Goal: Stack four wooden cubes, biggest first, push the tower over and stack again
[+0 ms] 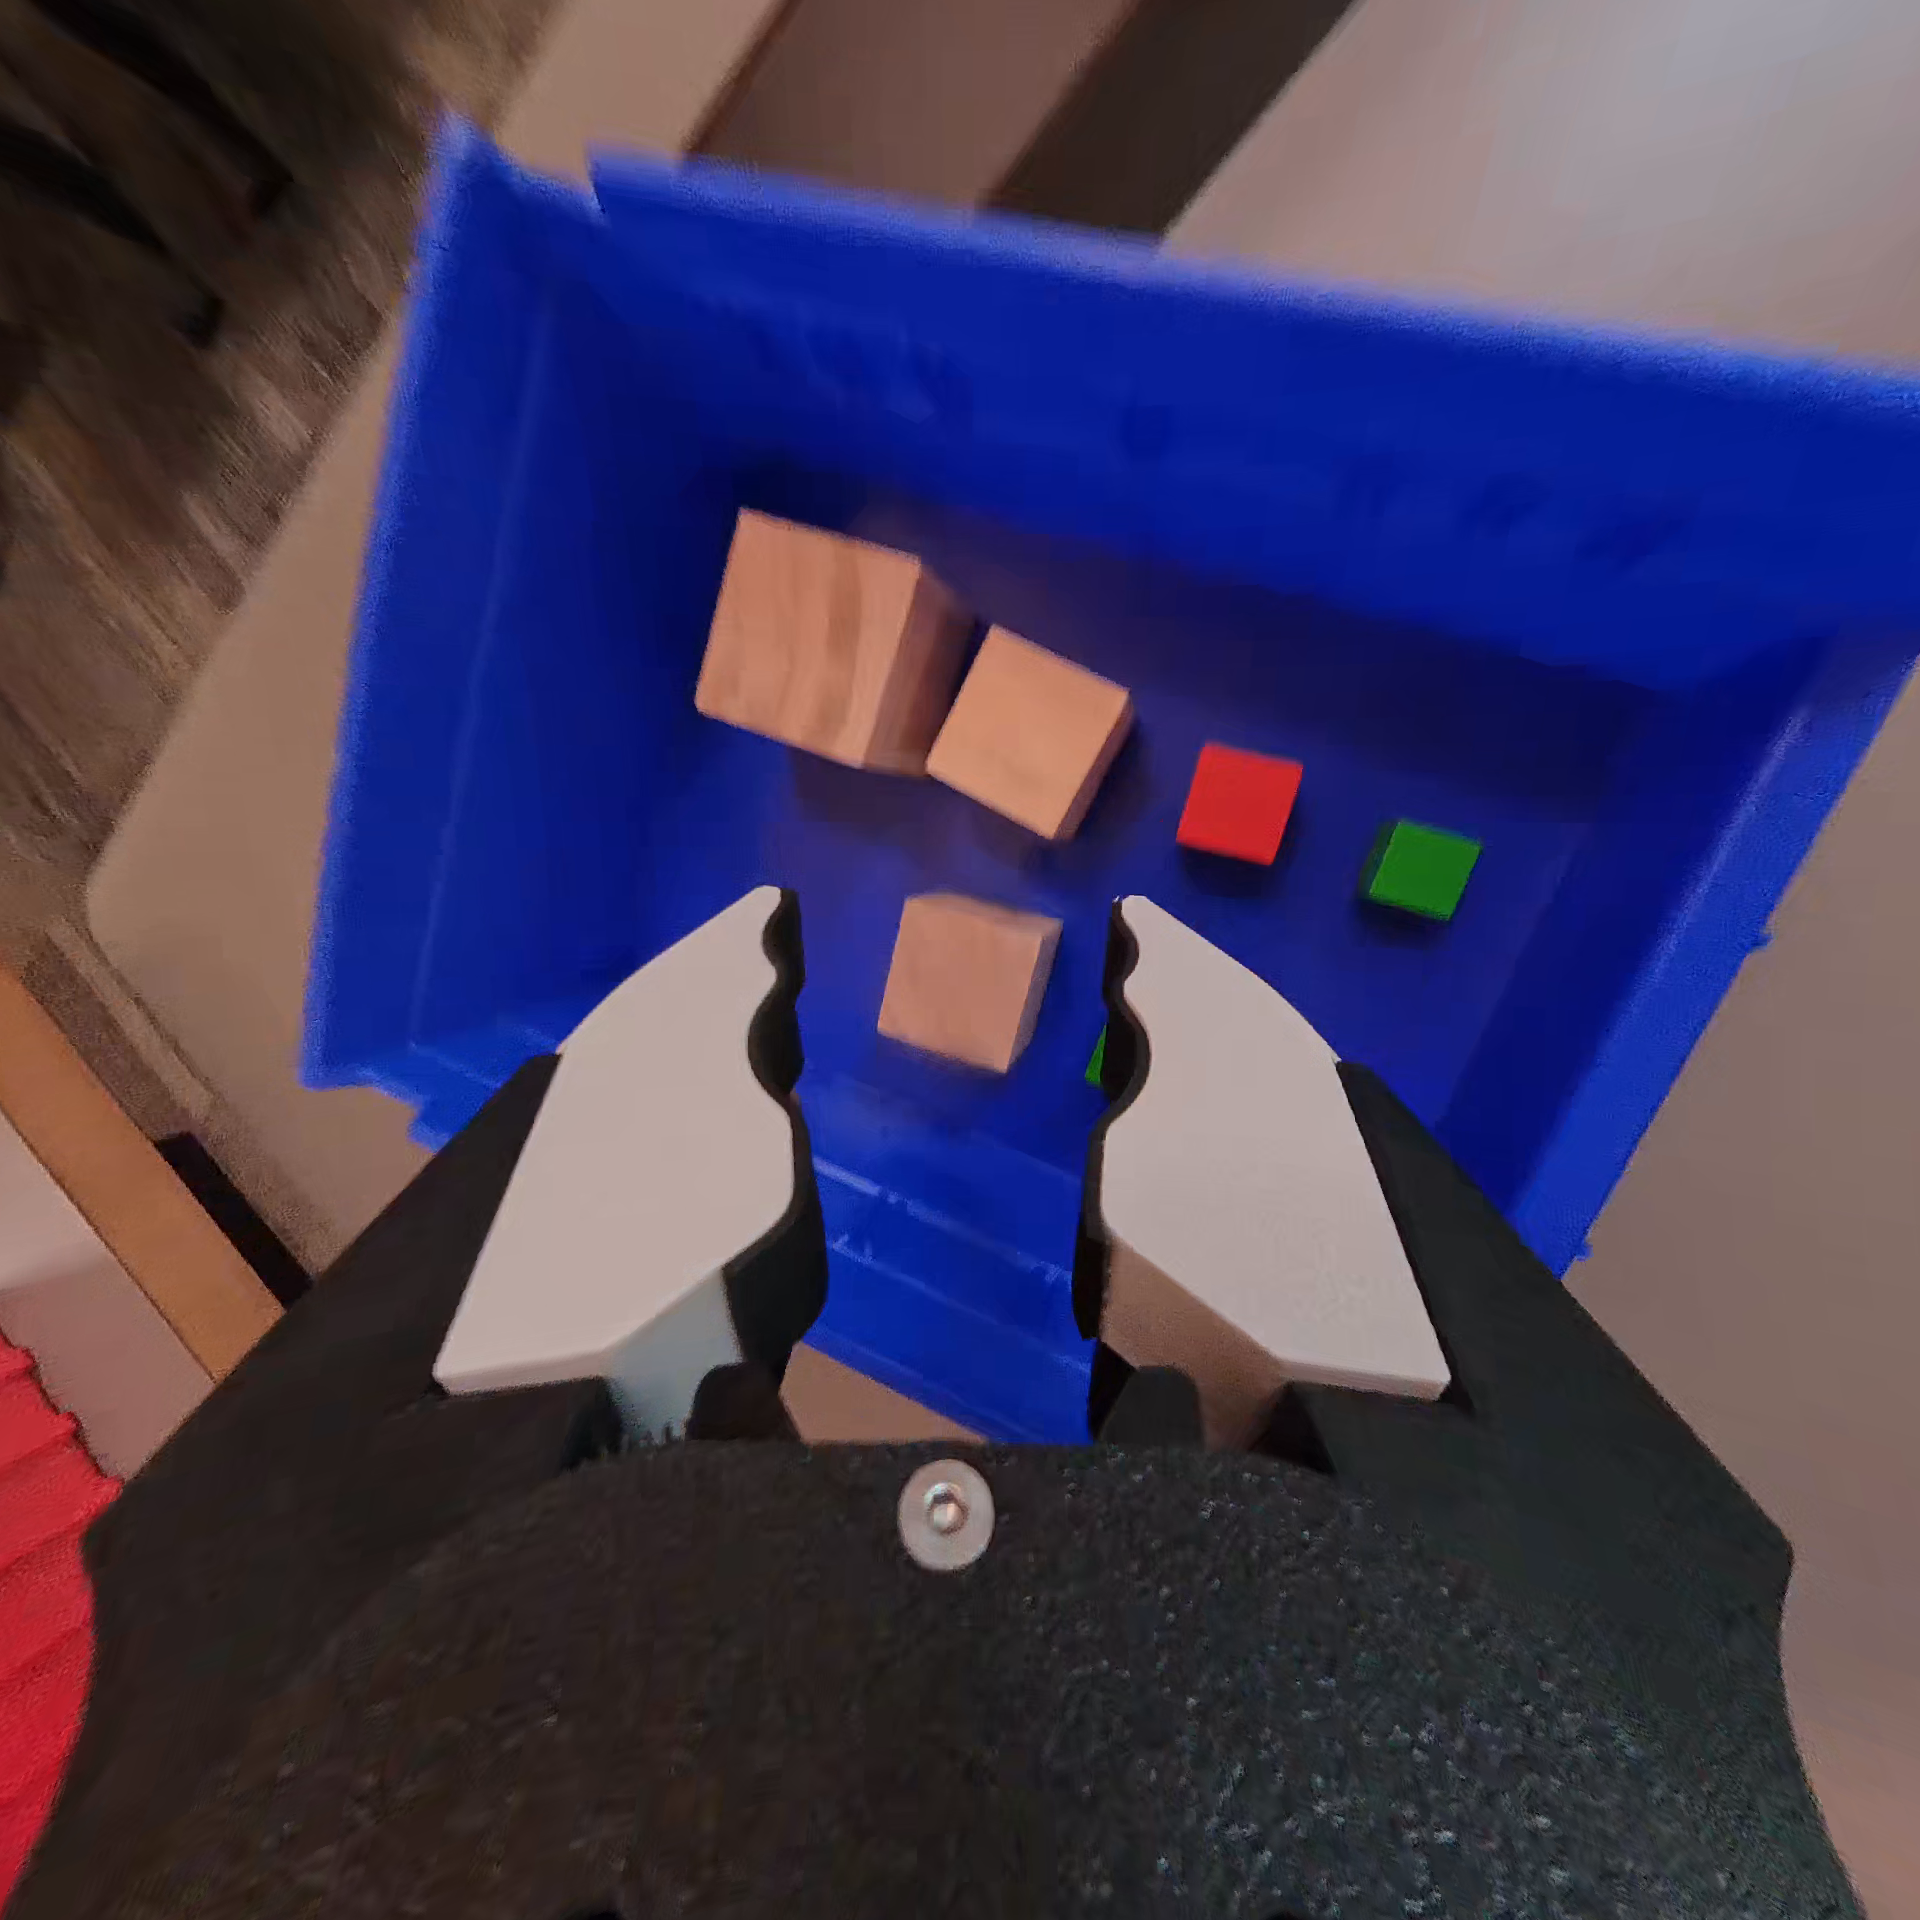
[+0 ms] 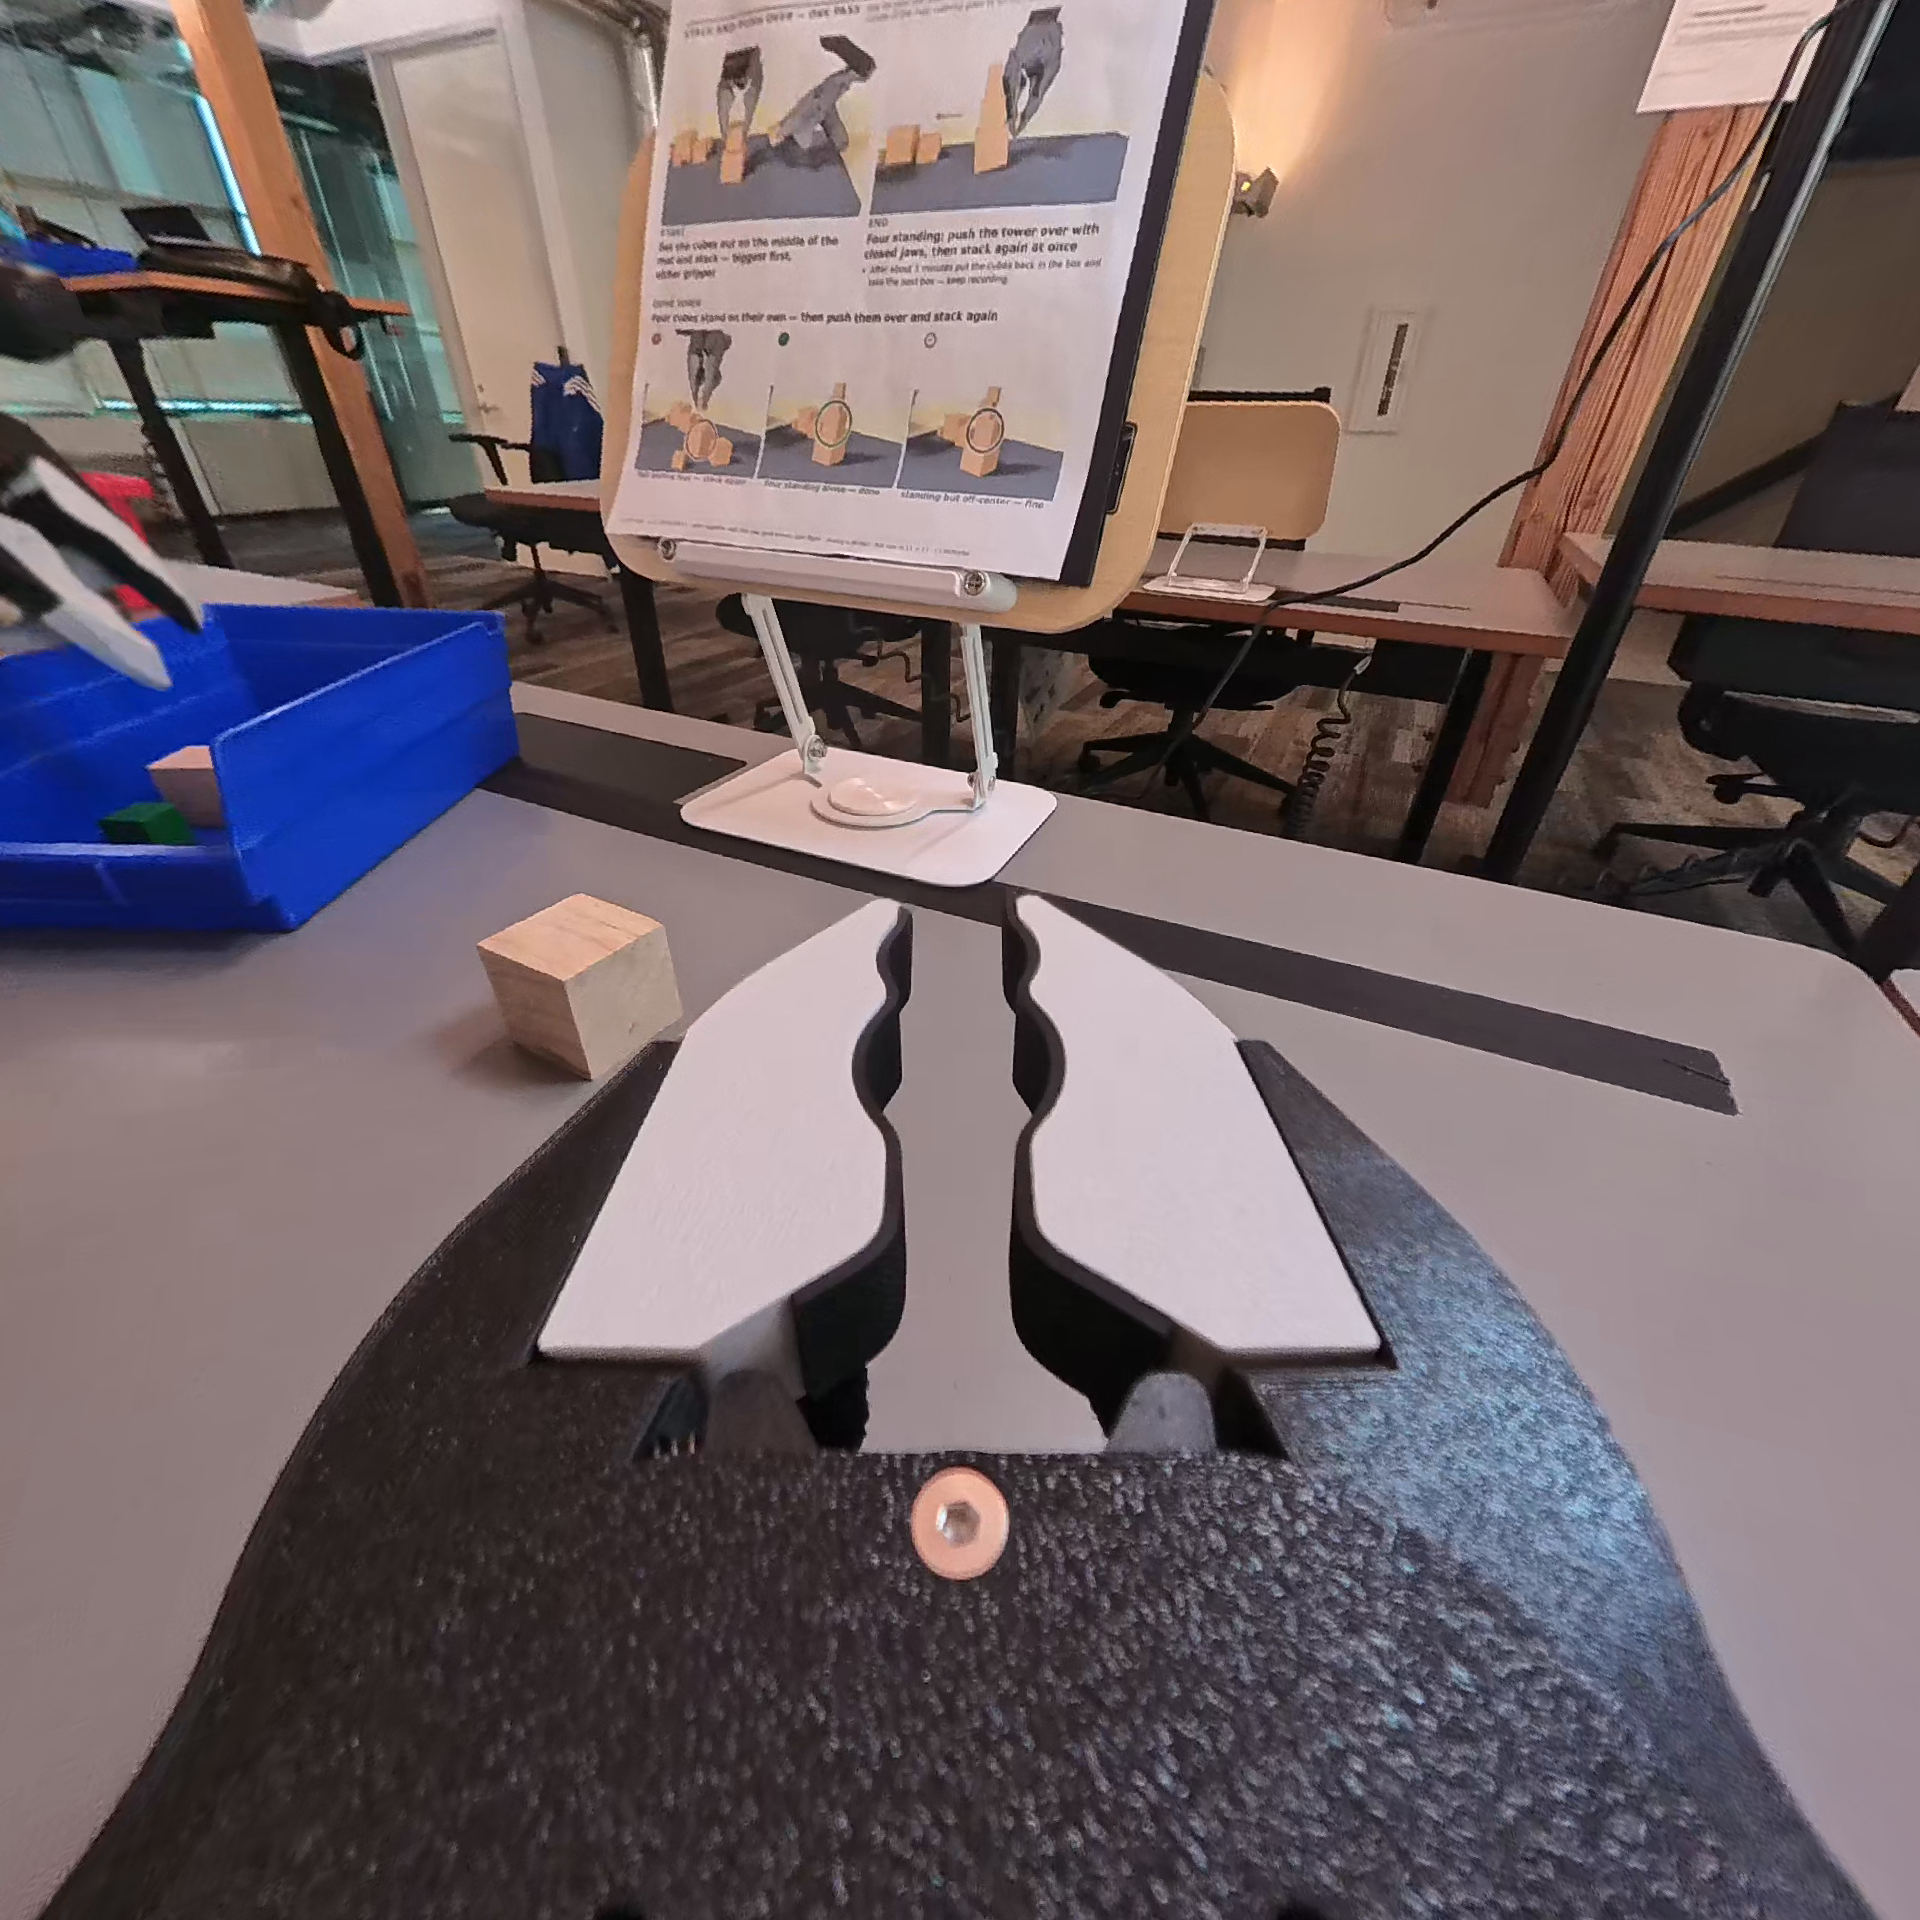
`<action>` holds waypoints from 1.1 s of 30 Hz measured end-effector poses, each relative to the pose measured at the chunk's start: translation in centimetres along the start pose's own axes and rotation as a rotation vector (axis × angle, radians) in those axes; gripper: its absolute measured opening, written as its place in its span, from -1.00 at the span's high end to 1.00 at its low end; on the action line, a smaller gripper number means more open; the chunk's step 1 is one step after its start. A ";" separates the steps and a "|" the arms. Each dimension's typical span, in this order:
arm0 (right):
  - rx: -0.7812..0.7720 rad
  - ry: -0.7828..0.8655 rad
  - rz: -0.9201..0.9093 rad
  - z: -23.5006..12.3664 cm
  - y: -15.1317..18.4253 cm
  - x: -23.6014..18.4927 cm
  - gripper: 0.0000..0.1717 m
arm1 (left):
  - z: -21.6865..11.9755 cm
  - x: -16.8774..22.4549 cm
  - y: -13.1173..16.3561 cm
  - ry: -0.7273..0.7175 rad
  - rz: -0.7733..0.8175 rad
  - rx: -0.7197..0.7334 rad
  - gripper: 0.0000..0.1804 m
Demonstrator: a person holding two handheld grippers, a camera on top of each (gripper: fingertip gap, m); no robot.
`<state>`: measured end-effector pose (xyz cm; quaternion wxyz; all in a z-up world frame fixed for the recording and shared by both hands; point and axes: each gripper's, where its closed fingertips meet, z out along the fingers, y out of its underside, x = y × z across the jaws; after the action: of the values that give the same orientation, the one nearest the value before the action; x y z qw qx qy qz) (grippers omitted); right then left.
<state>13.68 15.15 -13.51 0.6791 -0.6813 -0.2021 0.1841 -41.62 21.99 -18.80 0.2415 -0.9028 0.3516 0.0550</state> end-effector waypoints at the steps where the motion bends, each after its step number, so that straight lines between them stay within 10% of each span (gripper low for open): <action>1: -0.005 0.000 0.000 0.1 0.1 0.0 0.81 | 0.6 -0.1 1.1 0.011 0.009 -0.056 0.38; 18: -0.021 0.001 -0.012 0.3 0.9 0.0 0.81 | 5.8 0.3 6.2 0.108 0.127 -0.411 0.36; 33: -0.015 -0.017 -0.011 0.3 0.7 -0.3 0.81 | 1.9 0.0 3.1 -0.027 0.204 -0.271 0.53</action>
<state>13.25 15.29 -14.26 0.6732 -0.6837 -0.2127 0.1846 -43.53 20.88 -21.68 0.1156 -0.8860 0.4274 0.1380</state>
